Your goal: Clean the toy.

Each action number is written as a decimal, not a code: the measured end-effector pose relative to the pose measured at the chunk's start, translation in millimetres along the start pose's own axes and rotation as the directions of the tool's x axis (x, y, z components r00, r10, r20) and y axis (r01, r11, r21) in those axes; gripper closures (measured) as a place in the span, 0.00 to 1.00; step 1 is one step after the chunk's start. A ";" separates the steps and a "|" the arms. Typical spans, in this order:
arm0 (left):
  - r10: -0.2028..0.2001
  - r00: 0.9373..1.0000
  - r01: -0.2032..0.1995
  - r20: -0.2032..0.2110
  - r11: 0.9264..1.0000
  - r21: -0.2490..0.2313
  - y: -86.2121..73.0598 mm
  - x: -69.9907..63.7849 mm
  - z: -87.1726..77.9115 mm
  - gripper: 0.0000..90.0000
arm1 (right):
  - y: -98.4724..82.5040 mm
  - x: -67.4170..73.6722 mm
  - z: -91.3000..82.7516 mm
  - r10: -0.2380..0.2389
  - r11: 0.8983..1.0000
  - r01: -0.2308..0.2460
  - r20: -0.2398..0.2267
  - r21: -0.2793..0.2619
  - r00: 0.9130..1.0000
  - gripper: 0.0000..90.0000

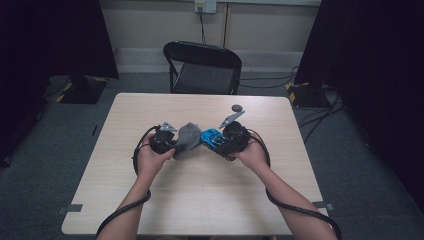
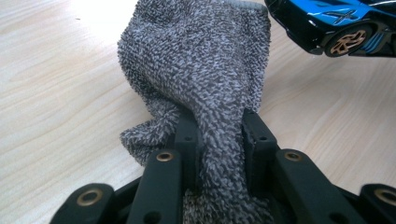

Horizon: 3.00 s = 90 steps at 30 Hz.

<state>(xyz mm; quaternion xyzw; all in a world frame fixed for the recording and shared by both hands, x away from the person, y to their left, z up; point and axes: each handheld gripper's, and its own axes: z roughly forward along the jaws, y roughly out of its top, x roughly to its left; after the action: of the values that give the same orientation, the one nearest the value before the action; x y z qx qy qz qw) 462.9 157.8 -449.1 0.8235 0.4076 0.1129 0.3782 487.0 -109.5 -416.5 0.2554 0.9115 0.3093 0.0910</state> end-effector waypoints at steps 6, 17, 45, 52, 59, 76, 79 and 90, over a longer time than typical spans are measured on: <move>0.011 1.000 -0.011 -0.001 1.000 -0.001 4.9 -4.6 3.9 0.80 | 0.5 2.0 0.7 -0.008 1.000 0.008 0.003 0.003 1.000 0.32; 0.044 0.999 -0.044 0.031 0.999 0.001 7.1 -15.7 10.6 0.80 | 2.6 6.7 5.4 -0.018 1.000 0.018 0.004 0.009 1.000 0.32; 0.090 0.991 -0.091 0.103 0.996 0.006 6.7 -40.5 26.0 0.80 | 11.6 8.9 8.6 -0.017 1.000 0.017 -0.005 0.000 1.000 0.32; 0.109 0.986 -0.111 0.127 0.994 0.005 4.6 -52.4 31.5 0.80 | 12.9 9.0 12.3 -0.015 1.000 0.015 -0.005 0.006 1.000 0.32; 0.118 0.982 -0.120 0.150 0.993 0.007 3.6 -61.8 35.2 0.80 | 13.3 7.0 15.5 0.004 1.000 -0.004 -0.007 0.001 1.000 0.32; 0.161 0.960 -0.165 0.228 0.986 -0.004 -0.6 -93.1 45.2 0.80 | 19.5 6.4 20.2 0.017 1.000 -0.017 -0.015 -0.009 1.000 0.32; 0.172 0.953 -0.177 0.249 0.984 -0.005 -1.3 -98.9 46.6 0.80 | 20.7 6.4 19.6 0.014 1.000 -0.014 -0.014 -0.010 1.000 0.32; 0.204 0.938 -0.213 0.280 0.977 0.001 -4.7 -110.2 48.6 0.80 | 20.9 1.2 17.6 0.034 0.999 -0.035 -0.015 -0.011 0.999 0.32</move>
<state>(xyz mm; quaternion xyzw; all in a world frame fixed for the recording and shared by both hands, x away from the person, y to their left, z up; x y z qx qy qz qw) 413.3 50.4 -472.5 0.8754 0.2626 0.0289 0.4049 500.3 -85.6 -417.7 0.2684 0.9059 0.3176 0.0805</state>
